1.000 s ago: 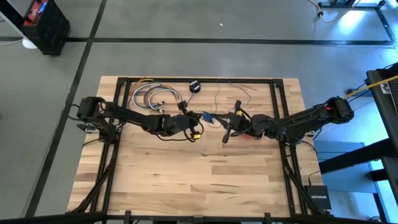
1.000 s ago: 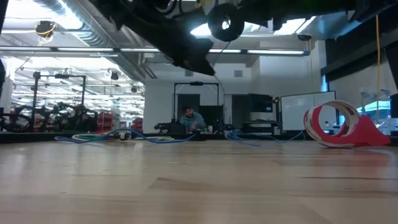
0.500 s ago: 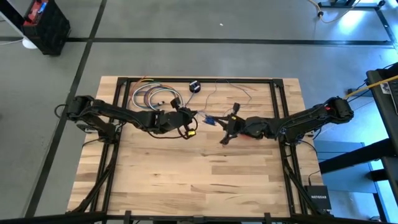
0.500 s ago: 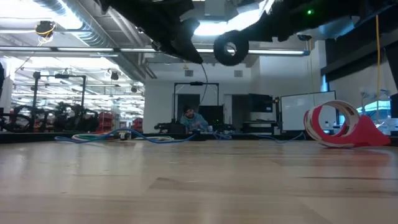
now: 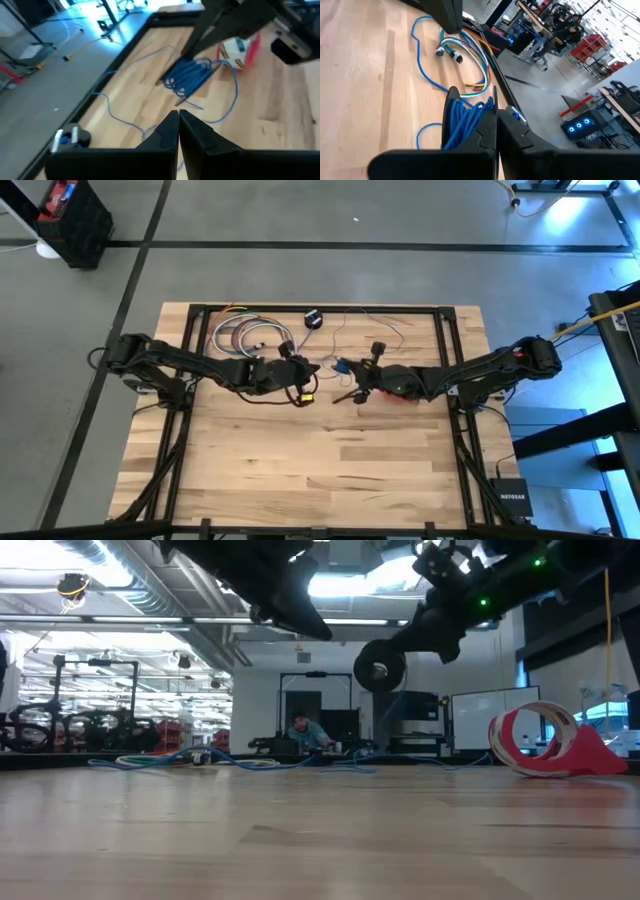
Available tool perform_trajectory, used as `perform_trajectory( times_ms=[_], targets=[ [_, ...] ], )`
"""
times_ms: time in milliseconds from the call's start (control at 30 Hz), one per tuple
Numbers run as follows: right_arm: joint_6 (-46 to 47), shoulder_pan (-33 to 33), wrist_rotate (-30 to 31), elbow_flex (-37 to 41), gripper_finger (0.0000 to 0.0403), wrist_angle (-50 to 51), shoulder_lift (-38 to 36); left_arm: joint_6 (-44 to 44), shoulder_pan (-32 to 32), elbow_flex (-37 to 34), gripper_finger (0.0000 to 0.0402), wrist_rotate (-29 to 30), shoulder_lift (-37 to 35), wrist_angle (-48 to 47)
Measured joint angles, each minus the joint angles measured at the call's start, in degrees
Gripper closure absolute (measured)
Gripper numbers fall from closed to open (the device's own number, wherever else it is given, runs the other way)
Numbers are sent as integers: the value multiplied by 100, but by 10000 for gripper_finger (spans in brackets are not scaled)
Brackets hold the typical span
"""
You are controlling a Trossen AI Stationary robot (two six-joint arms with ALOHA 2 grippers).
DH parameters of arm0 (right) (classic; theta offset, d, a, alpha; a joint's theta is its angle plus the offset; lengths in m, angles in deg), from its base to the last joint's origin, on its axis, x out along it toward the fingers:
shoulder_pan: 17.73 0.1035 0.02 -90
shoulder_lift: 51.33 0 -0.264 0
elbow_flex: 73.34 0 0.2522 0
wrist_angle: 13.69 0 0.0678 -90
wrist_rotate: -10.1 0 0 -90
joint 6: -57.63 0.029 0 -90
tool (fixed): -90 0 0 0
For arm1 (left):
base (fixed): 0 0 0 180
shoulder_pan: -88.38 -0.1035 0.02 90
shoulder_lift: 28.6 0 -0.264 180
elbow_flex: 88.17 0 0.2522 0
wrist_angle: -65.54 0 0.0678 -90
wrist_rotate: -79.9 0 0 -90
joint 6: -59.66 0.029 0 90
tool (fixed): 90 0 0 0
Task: Coil cords
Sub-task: Coil the blue wire onto the spool
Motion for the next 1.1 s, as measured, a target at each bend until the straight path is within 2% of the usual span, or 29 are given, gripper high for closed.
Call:
perform_trajectory(
  times_ms=[167, 267, 433, 567, 733, 933, 1100],
  targets=[
    [8, 23, 2, -125, 397, 0, 2, -150, -15, 0, 378, -474, 134, -28],
    [182, 26, -8, -290, 397, 87, 1, 0, -17, 2, 343, -738, 374, 77],
    [612, 24, -33, -377, 397, 195, 6, 669, -20, 2, 273, -760, 1009, 429],
    [930, 24, -55, -485, 397, 147, -73, 1031, -158, -4, 244, -759, 1512, 860],
    [949, 24, -55, -479, 397, 292, -220, 1088, -351, 0, 240, -734, 2009, 1849],
    [1031, 24, -59, -476, 397, 350, -252, 1261, -378, 3, 255, -736, 2315, 2909],
    [1073, 24, -116, -476, 397, 349, -252, 1362, -354, 2, 263, -740, 2322, 3157]
  ],
)
